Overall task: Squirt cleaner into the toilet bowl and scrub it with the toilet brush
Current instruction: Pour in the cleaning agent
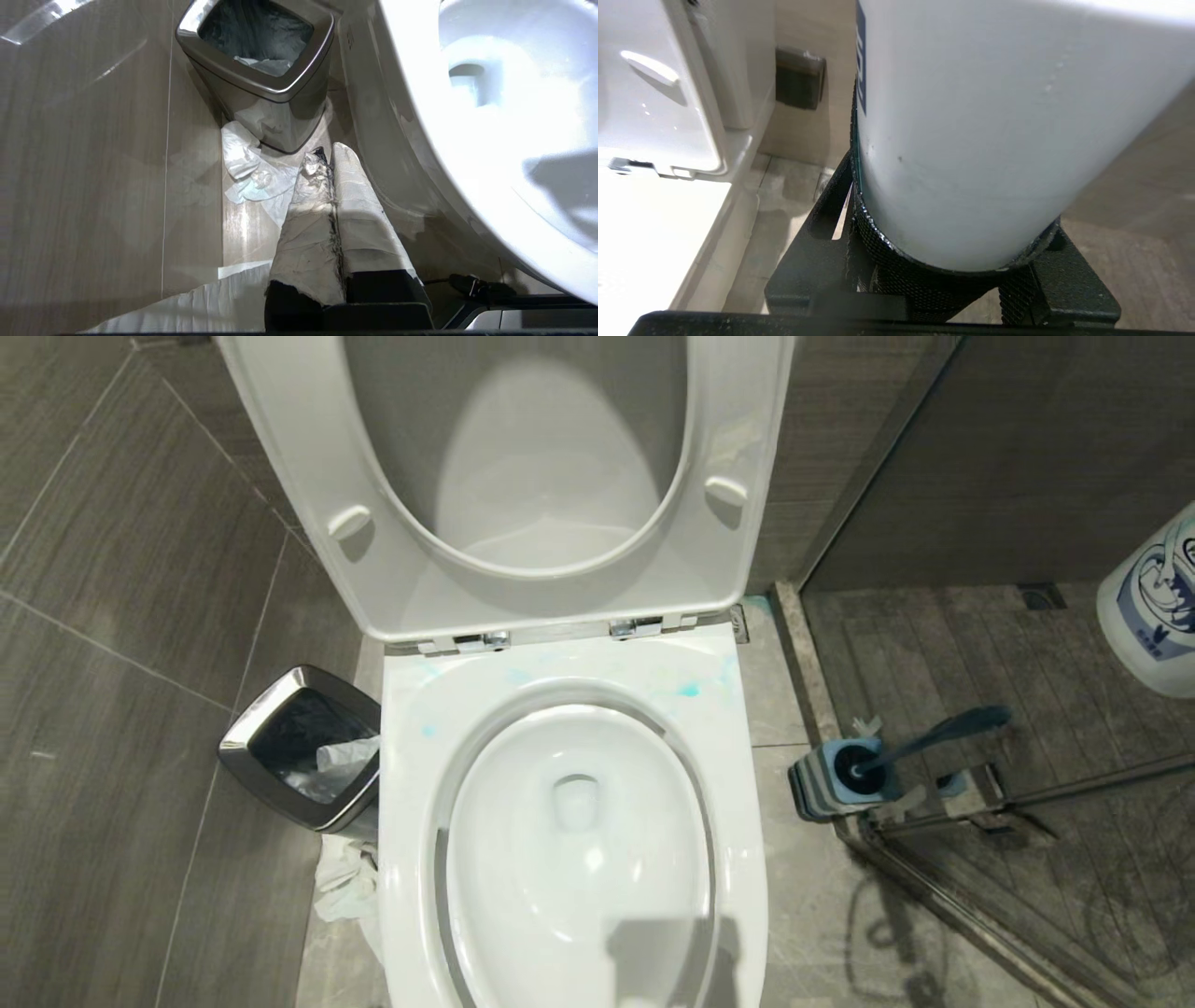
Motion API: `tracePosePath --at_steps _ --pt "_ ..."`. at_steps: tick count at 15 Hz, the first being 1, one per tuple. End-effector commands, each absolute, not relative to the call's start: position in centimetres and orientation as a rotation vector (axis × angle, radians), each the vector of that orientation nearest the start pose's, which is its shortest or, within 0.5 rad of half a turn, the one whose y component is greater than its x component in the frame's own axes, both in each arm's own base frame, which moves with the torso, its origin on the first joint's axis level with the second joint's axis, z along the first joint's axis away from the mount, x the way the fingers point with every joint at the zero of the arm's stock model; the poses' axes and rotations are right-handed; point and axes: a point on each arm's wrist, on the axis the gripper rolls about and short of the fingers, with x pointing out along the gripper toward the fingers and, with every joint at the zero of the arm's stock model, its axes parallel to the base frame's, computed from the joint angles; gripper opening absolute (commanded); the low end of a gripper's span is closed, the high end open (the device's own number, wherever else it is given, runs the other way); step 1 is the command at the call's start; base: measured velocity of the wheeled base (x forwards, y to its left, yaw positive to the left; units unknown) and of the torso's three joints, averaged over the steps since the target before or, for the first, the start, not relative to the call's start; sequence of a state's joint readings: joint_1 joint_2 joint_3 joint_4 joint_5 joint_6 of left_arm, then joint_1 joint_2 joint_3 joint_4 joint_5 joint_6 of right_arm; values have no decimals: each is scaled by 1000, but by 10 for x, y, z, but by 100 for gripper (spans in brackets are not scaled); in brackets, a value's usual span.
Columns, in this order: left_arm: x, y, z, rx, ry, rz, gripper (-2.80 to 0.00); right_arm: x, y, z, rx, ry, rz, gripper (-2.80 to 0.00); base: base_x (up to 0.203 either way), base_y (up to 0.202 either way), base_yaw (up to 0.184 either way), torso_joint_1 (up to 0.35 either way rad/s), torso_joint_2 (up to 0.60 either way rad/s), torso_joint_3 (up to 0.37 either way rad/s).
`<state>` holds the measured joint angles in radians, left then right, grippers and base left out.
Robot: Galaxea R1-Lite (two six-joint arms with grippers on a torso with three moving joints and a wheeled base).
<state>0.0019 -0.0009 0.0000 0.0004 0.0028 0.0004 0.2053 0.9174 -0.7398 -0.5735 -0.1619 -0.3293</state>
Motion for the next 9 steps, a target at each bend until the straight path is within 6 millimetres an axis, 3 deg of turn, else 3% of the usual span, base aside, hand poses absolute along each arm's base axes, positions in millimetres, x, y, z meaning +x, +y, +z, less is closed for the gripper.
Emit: tracePosePath --at_steps 1,9 --pt "-23 0 75 0 0 5 -280 97 17 318 -256 -385 -21 -280 0 0 0 -3 2 212" --pt "-23 0 75 0 0 5 -280 100 17 308 -266 -352 -5 -280 0 0 0 2 1 202"
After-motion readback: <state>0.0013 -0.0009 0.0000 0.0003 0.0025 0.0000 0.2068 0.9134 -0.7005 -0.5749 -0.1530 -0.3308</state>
